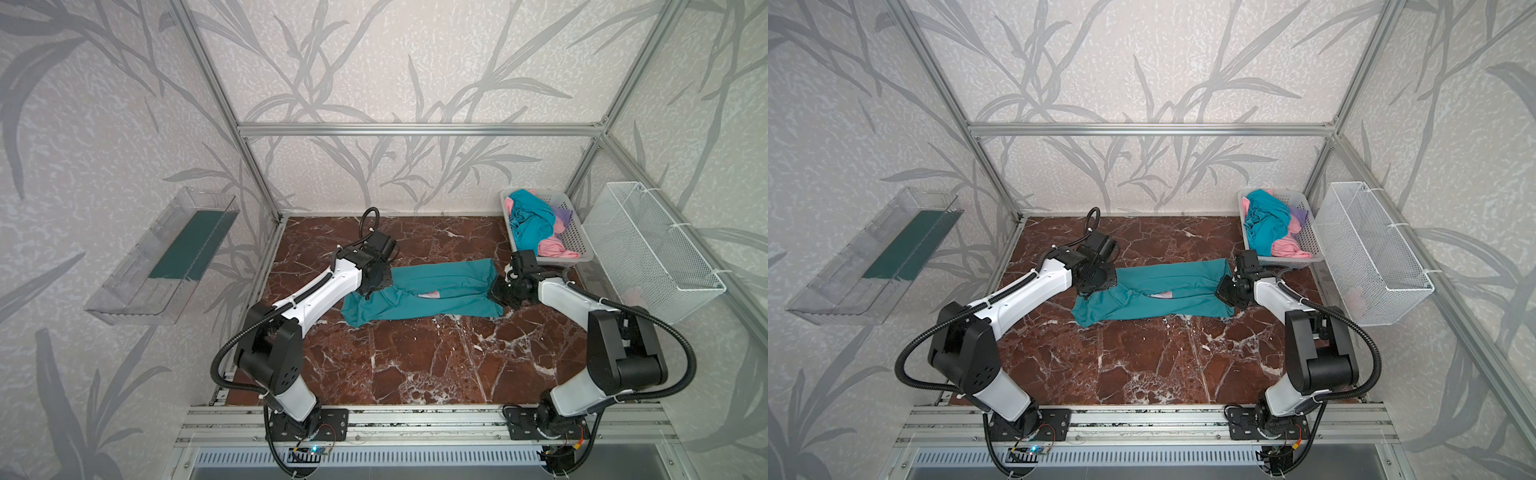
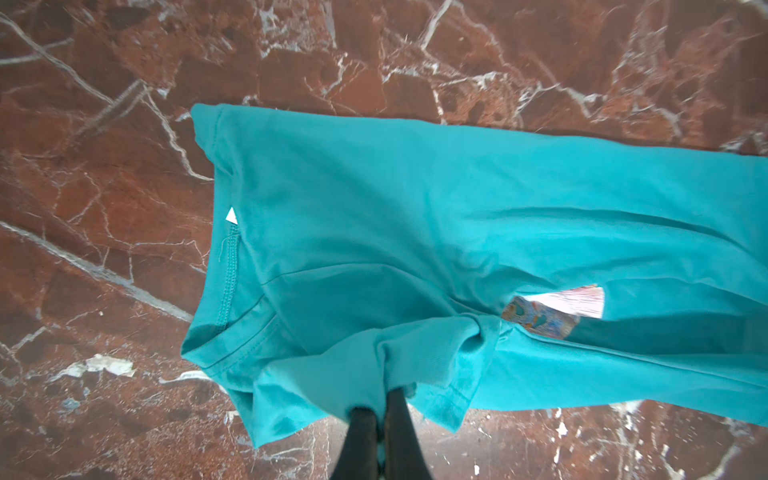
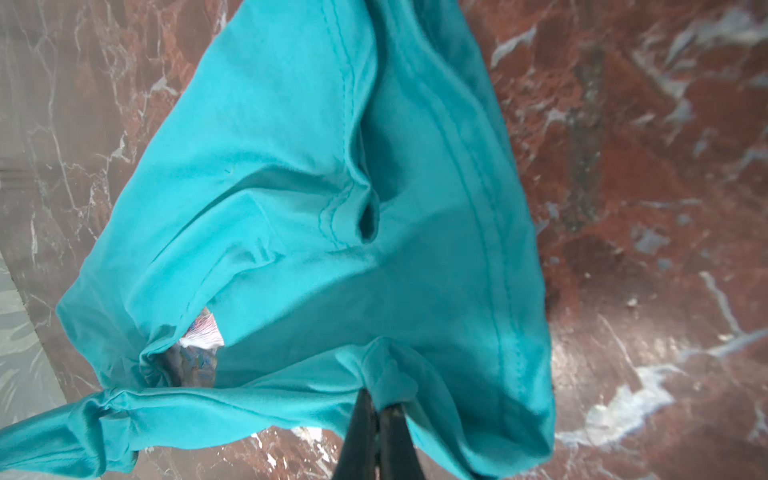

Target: Fold and stack the t-shirts

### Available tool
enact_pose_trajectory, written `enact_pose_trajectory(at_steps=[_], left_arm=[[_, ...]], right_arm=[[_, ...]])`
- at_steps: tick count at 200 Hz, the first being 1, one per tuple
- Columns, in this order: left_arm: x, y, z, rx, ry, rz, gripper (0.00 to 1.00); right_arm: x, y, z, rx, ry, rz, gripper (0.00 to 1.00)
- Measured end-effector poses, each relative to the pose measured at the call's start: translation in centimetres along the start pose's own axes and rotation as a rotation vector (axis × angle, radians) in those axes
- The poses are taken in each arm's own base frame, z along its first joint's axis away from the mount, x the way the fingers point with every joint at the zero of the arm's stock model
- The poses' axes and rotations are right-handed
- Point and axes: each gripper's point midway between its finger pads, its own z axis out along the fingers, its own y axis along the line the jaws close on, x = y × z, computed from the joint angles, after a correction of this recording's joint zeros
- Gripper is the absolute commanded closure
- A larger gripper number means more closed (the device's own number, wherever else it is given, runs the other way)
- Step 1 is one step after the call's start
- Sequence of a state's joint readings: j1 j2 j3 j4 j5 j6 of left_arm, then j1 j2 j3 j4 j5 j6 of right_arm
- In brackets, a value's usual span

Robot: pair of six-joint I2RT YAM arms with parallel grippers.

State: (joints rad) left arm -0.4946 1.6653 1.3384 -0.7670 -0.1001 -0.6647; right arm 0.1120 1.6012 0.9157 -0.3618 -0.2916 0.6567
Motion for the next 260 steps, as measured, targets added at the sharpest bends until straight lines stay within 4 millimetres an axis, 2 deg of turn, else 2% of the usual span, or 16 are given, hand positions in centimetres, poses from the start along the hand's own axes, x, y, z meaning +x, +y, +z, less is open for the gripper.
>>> enact_pose_trajectory(at_steps=[46, 80, 100, 151, 162, 175, 195, 216, 237, 260], left_arm=[[-1.2, 0.3, 1.7, -0.029, 0.025, 0.004, 1.00], [-2.8, 0.2, 2.6, -0.050, 0.023, 0.011, 1.00], [-3.6, 0.1, 3.3, -0.060, 0.024, 0.018, 1.00], [-5.8, -0.1, 6.9, -0.115, 0.044, 0.044, 0.55], [-6.7, 0.0, 7.8, -0.137, 0.046, 0.043, 0.47], [-8.1, 0.2, 8.6, -0.159, 0.047, 0.042, 0.45], [-10.5, 0.4, 8.8, -0.176, 0.018, 0.032, 0.45], [-11.6, 1.4, 7.4, -0.196, -0.013, 0.027, 0.46], [-10.9, 2.5, 5.8, -0.212, -0.024, 0.030, 0.46], [-9.2, 4.2, 5.2, -0.234, 0.003, 0.025, 0.44]], right_arm=[[-0.1, -0.6, 1.7, 0.024, 0.030, 0.012, 0.93], [-0.5, -0.4, 2.0, 0.020, 0.029, -0.008, 0.70], [-0.6, -0.3, 2.0, 0.018, 0.025, -0.018, 0.63], [-0.8, -0.3, 1.8, 0.024, 0.013, -0.039, 0.50], [-0.8, 0.0, 1.4, 0.025, 0.003, -0.053, 0.48], [-1.0, 0.4, 0.7, 0.029, -0.020, -0.073, 0.46], [-1.0, 2.0, -1.4, 0.033, -0.072, -0.139, 0.46], [-0.9, 5.6, -4.0, 0.013, -0.151, -0.261, 0.46], [-0.6, 9.8, -5.5, -0.023, -0.206, -0.390, 0.50], [0.5, 13.6, -5.1, -0.058, -0.198, -0.507, 0.51]])
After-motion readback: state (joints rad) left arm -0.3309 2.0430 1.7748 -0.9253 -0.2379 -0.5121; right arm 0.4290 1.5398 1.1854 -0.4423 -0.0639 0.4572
